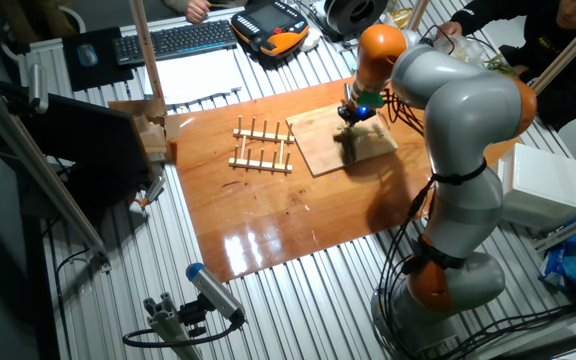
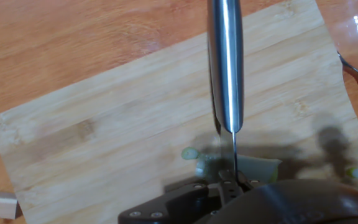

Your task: Chop the scallions

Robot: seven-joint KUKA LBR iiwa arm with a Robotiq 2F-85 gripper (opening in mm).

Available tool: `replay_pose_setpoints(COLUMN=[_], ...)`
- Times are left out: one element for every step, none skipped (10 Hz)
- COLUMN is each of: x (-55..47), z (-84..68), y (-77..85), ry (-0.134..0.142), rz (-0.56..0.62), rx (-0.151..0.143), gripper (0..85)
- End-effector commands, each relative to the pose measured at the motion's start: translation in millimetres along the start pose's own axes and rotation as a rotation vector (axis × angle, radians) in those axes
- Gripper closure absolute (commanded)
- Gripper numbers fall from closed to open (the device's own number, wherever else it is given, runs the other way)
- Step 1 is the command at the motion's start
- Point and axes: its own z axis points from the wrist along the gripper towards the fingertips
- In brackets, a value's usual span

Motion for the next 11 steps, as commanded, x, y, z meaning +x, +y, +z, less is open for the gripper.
replay_pose_setpoints(x=[4.1, 6.7, 8.0, 10.2, 11.2, 10.8, 10.5, 10.3, 10.2, 10.0, 9.3], z=[-0.7, -5.4, -13.8, -23.6, -29.2, -31.7, -31.6, -30.3, -28.9, -27.6, -25.5], y=[2.9, 2.5, 1.5, 0.9, 1.4, 1.9, 2.6, 2.8, 2.9, 3.0, 2.8], ry=[0.002, 0.019, 0.050, 0.060, 0.056, 0.058, 0.055, 0.043, 0.038, 0.033, 0.024], rz=[0.000, 0.002, 0.009, 0.015, 0.021, 0.027, 0.029, 0.027, 0.025, 0.024, 0.020], rx=[-0.004, -0.014, -0.041, -0.041, -0.028, -0.033, -0.033, -0.028, -0.027, -0.021, -0.014], gripper=[85.0, 85.0, 85.0, 85.0, 85.0, 85.0, 85.0, 85.0, 85.0, 85.0, 85.0])
